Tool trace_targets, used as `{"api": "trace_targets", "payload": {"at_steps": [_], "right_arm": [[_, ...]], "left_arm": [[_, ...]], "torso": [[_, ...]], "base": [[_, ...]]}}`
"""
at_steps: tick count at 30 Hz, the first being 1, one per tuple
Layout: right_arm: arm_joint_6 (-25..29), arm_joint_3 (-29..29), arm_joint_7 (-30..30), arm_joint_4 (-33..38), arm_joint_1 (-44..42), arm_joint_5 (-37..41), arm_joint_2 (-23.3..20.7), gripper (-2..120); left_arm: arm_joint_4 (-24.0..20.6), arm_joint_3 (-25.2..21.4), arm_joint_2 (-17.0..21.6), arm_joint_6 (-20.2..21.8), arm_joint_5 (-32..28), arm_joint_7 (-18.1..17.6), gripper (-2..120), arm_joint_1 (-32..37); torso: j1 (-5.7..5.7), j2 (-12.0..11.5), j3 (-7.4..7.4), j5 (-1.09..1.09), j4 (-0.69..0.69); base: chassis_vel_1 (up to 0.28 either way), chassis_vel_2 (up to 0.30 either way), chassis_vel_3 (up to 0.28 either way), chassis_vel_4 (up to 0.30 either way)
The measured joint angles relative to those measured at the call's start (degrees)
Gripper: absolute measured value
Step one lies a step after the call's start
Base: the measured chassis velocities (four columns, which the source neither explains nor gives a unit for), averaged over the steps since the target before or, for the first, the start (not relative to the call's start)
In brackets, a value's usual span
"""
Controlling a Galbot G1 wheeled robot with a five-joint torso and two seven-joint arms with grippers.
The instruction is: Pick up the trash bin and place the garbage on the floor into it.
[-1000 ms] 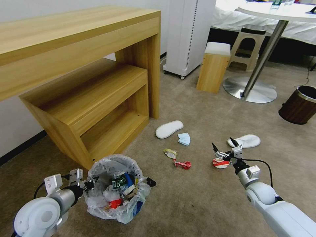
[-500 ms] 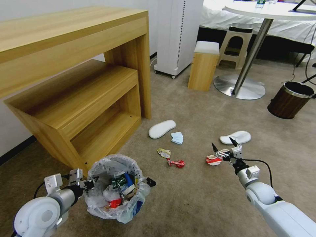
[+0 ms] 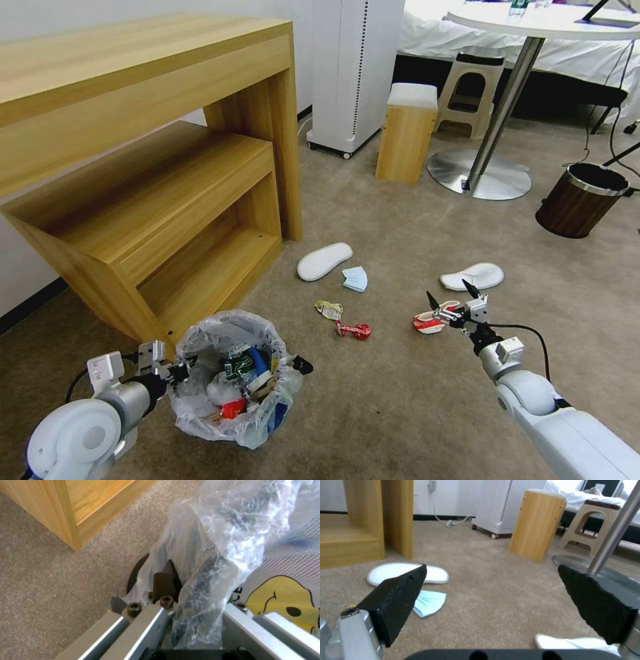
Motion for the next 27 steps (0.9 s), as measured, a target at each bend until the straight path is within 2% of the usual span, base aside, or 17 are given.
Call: {"api": "trace_targets", "payload": {"at_steps": [10, 27], "right_arm": [[-0.13, 0.05, 1.24, -0.08, 0.06, -0.55, 0.04, 100], [0.80, -0.24, 1.26, -0.67, 0.53, -1.02, 0.41, 100]], "left_arm": [[0.00, 0.10, -0.26, -0.02, 0.26, 0.02, 0, 0.07], [0.27, 0.37, -0.74, -0.60, 1.08, 0.27, 0, 0.07]], "torso": [[0.00, 0.00, -0.01, 0.00, -0.01], [0.01, 0.00, 0.00, 0.00, -0.01]], "base": [[-0.043, 0.043, 0.031, -0.044], [-0.127, 0.129, 0.126, -0.129]]}}
